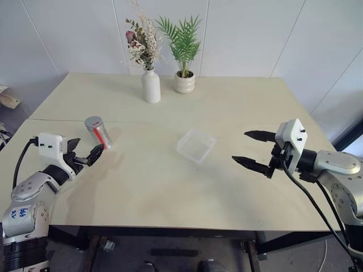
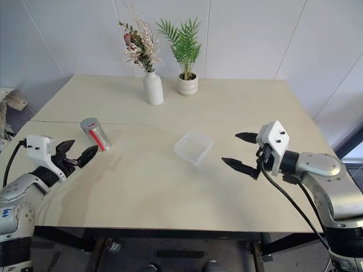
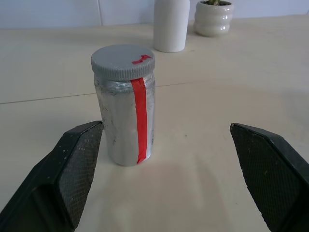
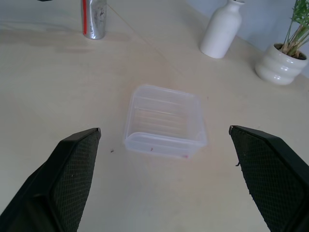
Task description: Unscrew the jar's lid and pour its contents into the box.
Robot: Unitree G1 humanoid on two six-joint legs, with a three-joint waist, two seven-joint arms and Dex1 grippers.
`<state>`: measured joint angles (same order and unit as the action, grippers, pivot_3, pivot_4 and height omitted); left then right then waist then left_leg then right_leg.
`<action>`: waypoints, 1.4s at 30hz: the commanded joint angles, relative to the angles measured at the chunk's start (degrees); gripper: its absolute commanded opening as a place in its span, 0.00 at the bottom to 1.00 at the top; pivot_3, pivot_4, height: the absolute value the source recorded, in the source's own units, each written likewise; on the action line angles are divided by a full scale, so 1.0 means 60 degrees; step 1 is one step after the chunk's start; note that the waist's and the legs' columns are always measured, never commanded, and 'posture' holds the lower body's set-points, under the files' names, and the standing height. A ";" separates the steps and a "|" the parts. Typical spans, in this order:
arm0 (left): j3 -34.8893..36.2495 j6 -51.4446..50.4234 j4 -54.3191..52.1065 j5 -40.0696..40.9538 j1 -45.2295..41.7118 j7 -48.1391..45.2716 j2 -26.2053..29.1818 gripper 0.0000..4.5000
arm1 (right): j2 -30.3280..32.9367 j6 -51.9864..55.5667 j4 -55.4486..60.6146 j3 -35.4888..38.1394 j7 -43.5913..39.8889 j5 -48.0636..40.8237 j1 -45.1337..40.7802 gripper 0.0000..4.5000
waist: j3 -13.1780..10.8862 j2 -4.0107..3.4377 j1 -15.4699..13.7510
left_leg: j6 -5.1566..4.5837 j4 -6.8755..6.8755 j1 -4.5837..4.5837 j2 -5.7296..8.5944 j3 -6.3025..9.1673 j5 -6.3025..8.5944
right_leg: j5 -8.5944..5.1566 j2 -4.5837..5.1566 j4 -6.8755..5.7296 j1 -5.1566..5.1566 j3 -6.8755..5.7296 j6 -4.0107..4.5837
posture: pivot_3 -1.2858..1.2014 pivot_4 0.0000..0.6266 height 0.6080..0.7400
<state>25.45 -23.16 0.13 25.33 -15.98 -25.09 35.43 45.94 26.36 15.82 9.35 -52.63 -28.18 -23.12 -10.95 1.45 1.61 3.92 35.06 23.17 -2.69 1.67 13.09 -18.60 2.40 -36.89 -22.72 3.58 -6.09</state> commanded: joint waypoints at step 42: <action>-0.0984 0.2985 0.3990 -0.2273 -0.2784 0.2284 -0.1147 1.00 | -0.1130 0.0130 0.0857 -0.0999 0.0642 0.0032 -0.0484 1.00 | -0.0001 0.0004 -0.0004 | 0.0002 0.0019 0.0002 0.0006 -0.0004 -0.0001 | 0.0020 -0.0004 -0.0002 0.0006 0.0006 -0.0035 | 0.52 0.24 1.00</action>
<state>19.01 -6.94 23.74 12.26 -31.43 -11.89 27.64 39.44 28.53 19.92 2.61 -49.17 -28.04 -25.95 -10.96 1.48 1.59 3.94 35.17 23.19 -2.65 1.64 13.08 -18.48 2.38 -36.89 -22.69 3.62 -6.30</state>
